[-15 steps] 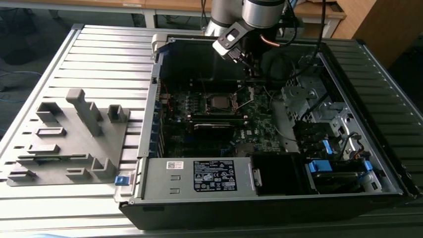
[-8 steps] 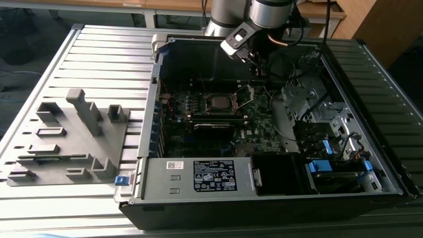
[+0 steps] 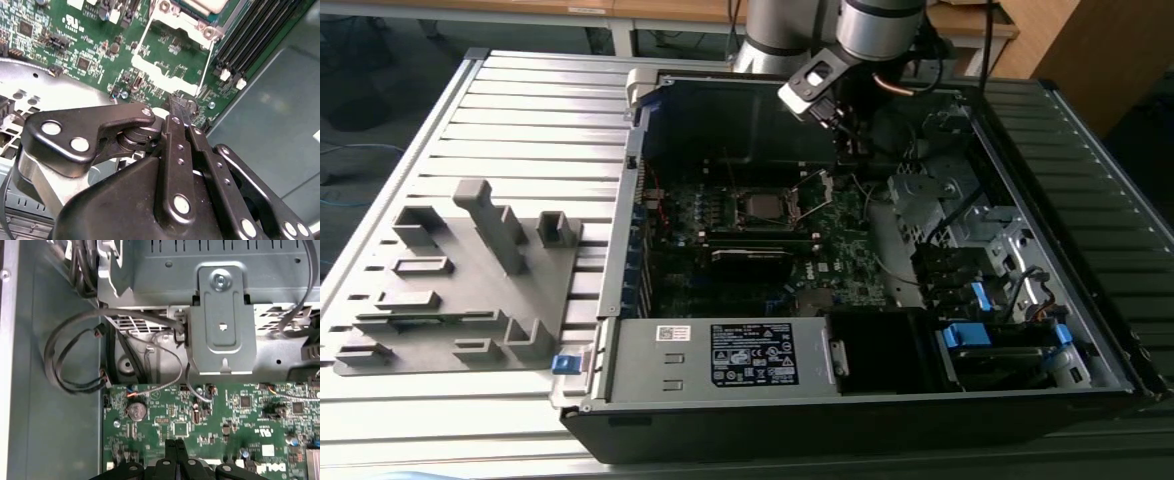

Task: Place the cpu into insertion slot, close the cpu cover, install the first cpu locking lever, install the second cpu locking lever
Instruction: 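Close the cpu cover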

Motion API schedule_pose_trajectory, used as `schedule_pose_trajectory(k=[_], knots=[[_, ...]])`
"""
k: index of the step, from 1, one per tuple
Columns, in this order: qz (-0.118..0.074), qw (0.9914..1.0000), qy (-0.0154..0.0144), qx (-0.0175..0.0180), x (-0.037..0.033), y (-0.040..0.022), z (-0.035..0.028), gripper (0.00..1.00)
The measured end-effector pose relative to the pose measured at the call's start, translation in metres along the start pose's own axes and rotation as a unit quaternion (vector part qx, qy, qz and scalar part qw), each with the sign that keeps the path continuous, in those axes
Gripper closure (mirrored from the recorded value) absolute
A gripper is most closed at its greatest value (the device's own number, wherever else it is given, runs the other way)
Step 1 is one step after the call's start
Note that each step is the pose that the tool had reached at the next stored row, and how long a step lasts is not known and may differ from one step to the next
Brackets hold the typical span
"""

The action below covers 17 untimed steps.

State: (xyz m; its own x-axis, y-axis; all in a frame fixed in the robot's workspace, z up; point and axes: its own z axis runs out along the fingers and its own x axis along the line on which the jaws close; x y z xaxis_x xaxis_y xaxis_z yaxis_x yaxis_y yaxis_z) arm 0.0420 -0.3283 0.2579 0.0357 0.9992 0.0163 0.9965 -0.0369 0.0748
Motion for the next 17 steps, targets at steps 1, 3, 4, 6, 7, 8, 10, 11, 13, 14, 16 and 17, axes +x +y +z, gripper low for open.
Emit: schedule_pose_trajectory(k=[1, 3, 4, 6, 7, 8, 10, 11, 13, 14, 16, 17], knots=[[0.000, 1.00000, -0.0002, 0.0000, 0.0004, 0.0016, 0.0004, 0.89], [0.000, 1.00000, -0.0003, 0.0002, 0.0010, 0.0047, 0.0016, 0.89], [0.000, 1.00000, -0.0003, 0.0002, 0.0012, 0.0058, 0.0025, 0.89], [0.001, 1.00000, -0.0004, 0.0004, 0.0012, 0.0070, 0.0049, 0.89], [0.001, 1.00000, -0.0004, 0.0004, 0.0012, 0.0073, 0.0066, 0.89], [0.001, 1.00000, -0.0004, 0.0004, 0.0011, 0.0074, 0.0084, 0.89], [0.002, 1.00000, -0.0004, 0.0003, 0.0011, 0.0077, 0.0122, 0.89], [0.003, 1.00000, -0.0005, 0.0003, 0.0011, 0.0078, 0.0140, 0.89], [0.003, 0.99999, -0.0006, 0.0003, 0.0010, 0.0077, 0.0175, 0.89], [0.004, 0.99999, -0.0008, 0.0003, 0.0010, 0.0078, 0.0185, 0.89], [0.004, 0.99999, -0.0011, 0.0003, 0.0010, 0.0079, 0.0189, 0.89], [0.004, 0.99999, -0.0011, 0.0003, 0.0010, 0.0079, 0.0189, 0.89]])
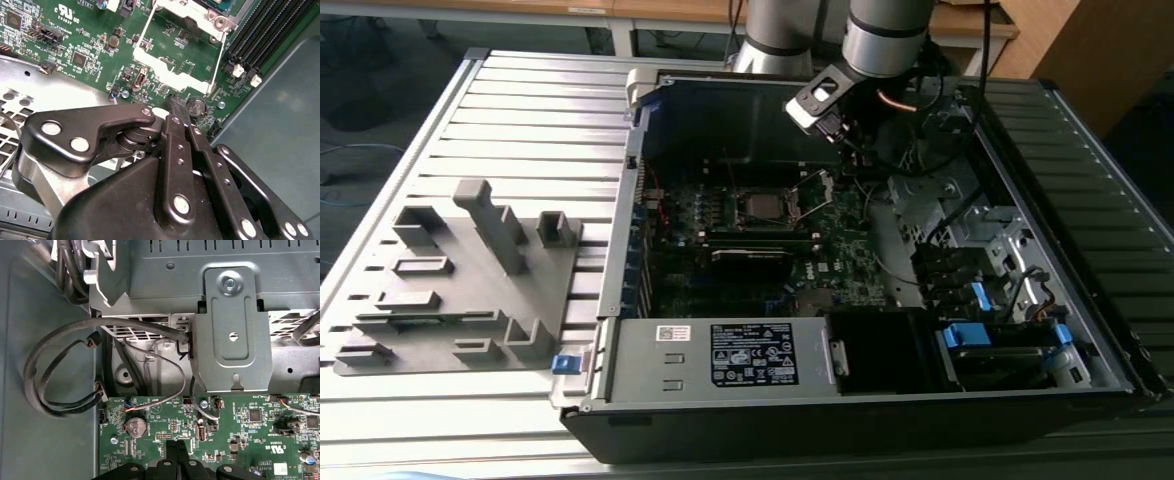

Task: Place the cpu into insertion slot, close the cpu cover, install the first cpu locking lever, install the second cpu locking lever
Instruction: 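Close the cpu cover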

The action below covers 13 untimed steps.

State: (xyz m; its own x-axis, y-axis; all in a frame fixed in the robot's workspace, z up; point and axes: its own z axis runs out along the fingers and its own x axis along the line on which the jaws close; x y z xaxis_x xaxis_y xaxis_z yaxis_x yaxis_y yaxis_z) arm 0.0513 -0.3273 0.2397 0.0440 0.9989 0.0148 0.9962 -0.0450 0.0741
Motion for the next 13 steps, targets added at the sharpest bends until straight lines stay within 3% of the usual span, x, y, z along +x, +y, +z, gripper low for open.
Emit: schedule_pose_trajectory(k=[3, 4, 5, 6, 13], knots=[[0.000, 1.00000, 0.0000, 0.0005, 0.0000, 0.0001, 0.0001, 0.89], [0.000, 0.99998, -0.0001, 0.0056, 0.0000, 0.0003, 0.0003, 0.89], [0.000, 0.99991, -0.0006, 0.0133, 0.0000, 0.0005, 0.0004, 0.89], [0.000, 0.99988, -0.0007, 0.0157, 0.0000, 0.0005, 0.0003, 0.89], [0.000, 0.99987, -0.0009, 0.0160, 0.0000, 0.0005, 0.0005, 0.89]])
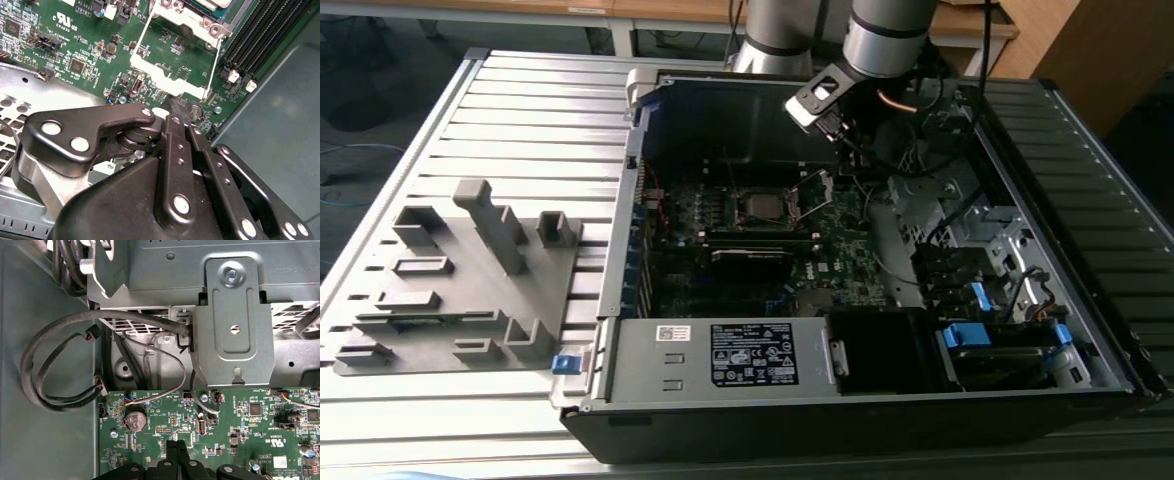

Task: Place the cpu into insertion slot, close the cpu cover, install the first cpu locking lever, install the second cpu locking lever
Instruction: 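Close the cpu cover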

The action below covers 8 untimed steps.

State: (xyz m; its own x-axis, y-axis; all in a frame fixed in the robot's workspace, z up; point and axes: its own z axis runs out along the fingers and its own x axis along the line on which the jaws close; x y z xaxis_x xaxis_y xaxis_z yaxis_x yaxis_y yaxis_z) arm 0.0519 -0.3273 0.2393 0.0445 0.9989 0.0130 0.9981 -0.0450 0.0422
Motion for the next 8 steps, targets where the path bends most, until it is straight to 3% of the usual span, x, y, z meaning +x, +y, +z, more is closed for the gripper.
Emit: schedule_pose_trajectory(k=[4, 8], knots=[[0.000, 0.99999, -0.0041, -0.0002, -0.0001, 0.0000, 0.0014, 0.89], [0.000, 0.99999, -0.0052, -0.0002, -0.0007, 0.0000, 0.0015, 0.89]])
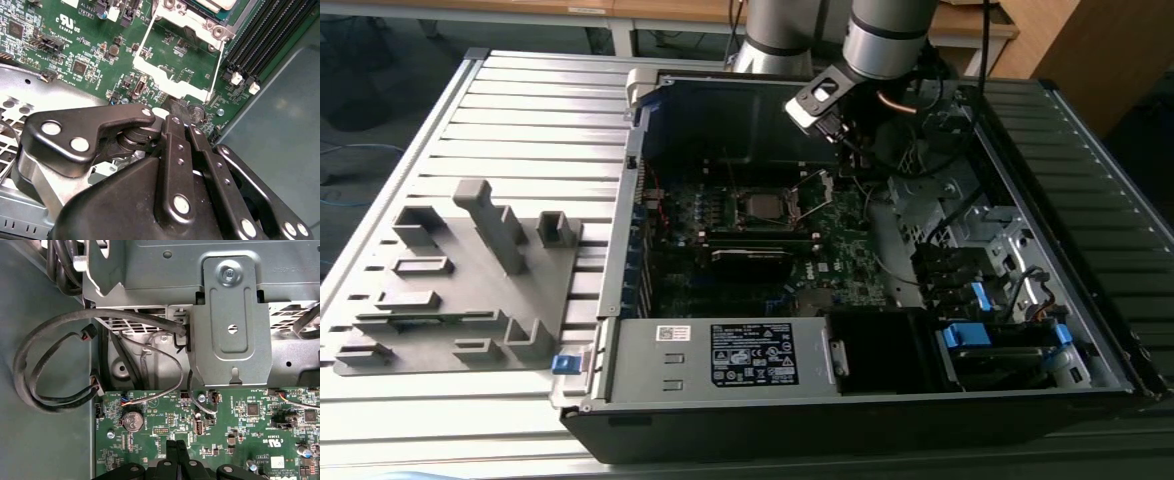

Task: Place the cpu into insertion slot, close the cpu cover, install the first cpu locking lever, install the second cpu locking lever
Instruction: 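Close the cpu cover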

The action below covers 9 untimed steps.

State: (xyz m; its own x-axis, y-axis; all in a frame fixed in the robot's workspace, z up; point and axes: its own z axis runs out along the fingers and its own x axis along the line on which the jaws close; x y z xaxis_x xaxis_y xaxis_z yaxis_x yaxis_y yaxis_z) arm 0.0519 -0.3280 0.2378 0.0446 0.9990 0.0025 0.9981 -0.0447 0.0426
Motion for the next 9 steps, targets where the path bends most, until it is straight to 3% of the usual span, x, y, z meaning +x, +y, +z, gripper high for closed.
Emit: schedule_pose_trajectory(k=[9], knots=[[0.000, 1.00000, -0.0003, -0.0001, -0.0019, 0.0001, 0.0006, 0.89]])
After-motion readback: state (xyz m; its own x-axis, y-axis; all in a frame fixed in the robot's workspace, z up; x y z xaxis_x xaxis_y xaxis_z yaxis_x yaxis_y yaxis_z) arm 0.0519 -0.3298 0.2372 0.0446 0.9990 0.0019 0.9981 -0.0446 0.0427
